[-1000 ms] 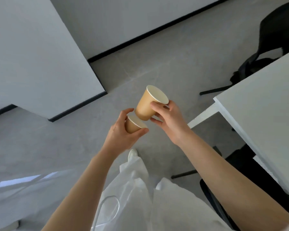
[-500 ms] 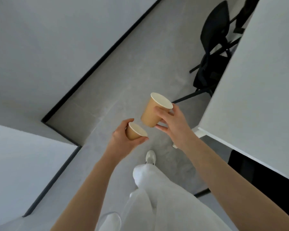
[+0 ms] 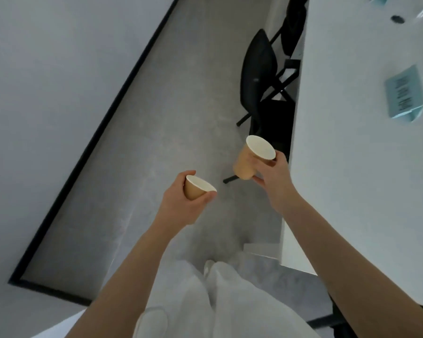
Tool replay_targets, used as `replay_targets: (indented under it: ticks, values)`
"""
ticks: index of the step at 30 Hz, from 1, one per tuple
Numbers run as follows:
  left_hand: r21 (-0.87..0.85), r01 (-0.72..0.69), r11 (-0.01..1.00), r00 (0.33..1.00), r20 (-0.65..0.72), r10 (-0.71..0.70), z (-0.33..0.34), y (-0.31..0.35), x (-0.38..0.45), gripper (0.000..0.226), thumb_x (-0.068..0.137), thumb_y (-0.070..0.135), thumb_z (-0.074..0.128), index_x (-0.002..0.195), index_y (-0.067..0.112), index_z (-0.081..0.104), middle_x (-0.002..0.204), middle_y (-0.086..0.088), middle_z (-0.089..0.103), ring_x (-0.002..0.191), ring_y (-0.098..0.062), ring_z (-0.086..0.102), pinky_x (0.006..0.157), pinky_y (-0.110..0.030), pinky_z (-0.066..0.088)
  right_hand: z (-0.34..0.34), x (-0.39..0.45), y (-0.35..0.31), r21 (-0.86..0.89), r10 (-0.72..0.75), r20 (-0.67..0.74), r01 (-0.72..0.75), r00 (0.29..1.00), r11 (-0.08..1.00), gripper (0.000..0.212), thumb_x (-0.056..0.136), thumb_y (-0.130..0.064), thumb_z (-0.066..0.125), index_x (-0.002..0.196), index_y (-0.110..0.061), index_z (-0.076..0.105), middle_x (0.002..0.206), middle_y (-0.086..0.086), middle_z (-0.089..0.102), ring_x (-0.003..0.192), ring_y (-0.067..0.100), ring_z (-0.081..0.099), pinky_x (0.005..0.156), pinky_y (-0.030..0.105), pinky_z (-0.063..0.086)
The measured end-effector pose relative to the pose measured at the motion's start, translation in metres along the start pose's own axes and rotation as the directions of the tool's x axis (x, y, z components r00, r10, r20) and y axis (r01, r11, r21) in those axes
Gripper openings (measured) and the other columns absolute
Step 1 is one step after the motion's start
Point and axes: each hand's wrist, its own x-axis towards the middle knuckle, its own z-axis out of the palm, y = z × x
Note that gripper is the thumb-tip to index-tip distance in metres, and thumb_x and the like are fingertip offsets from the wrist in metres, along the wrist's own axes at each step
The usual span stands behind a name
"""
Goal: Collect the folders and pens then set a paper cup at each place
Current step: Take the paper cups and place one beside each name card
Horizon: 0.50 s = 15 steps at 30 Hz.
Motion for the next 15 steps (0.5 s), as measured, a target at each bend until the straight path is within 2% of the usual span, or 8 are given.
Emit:
replay_targets:
  ticks: [2,5,10,13,15]
  values:
    - [0.003,-0.021,1.000,0.999,0.049,0.021,0.002,0.014,0.033,0.061,0.070,0.041,0.082,0.122,0.038,0.050,0.106,0.011,0.058,0.088,-0.007,0.061,0.062,-0.019,0.053,0.000,0.026,-0.009,0.012,0.007,-0.045,-0.007,0.999,1.000,0.070,0.080,-0.018,0.076,0.139,-0.016,0.038,0.133,0.001,0.049,0.121,0.021,0.052,0.096,0.043,0.053]
    - [0.035,-0.057,0.998,0.992,0.118,0.053,0.004,0.033,0.087,0.064,0.068,0.043,0.083,0.122,0.039,0.049,0.107,0.013,0.058,0.096,-0.009,0.060,0.073,-0.021,0.052,0.006,0.065,-0.020,0.034,0.021,-0.113,-0.018,0.993,0.999,0.070,0.080,-0.017,0.076,0.139,-0.017,0.039,0.132,0.001,0.051,0.120,0.021,0.053,0.097,0.044,0.052]
    - [0.090,-0.152,0.984,0.954,0.274,0.122,0.004,0.074,0.180,0.072,0.058,0.049,0.084,0.120,0.038,0.048,0.109,0.013,0.059,0.100,-0.011,0.060,0.081,-0.031,0.056,0.011,0.127,-0.047,0.043,0.005,-0.272,0.007,0.962,0.999,0.069,0.077,-0.023,0.079,0.136,-0.020,0.042,0.127,-0.003,0.054,0.115,0.018,0.056,0.098,0.045,0.051]
    - [0.119,-0.197,0.973,0.928,0.342,0.146,0.009,0.109,0.233,0.070,0.060,0.039,0.088,0.120,0.037,0.051,0.108,0.014,0.060,0.098,-0.007,0.061,0.081,-0.025,0.055,0.004,0.156,-0.066,0.100,0.030,-0.410,0.012,0.912,0.995,0.072,0.075,-0.026,0.080,0.136,-0.020,0.042,0.127,-0.002,0.053,0.117,0.020,0.055,0.097,0.041,0.052]
    - [0.105,-0.246,0.964,0.899,0.398,0.186,0.018,0.136,0.264,0.068,0.062,0.029,0.090,0.119,0.032,0.052,0.108,0.010,0.062,0.096,-0.006,0.062,0.078,-0.020,0.052,-0.002,0.171,-0.076,0.136,0.056,-0.465,0.009,0.884,0.991,0.068,0.078,-0.025,0.077,0.136,-0.019,0.043,0.124,-0.001,0.055,0.112,0.017,0.056,0.096,0.038,0.052]
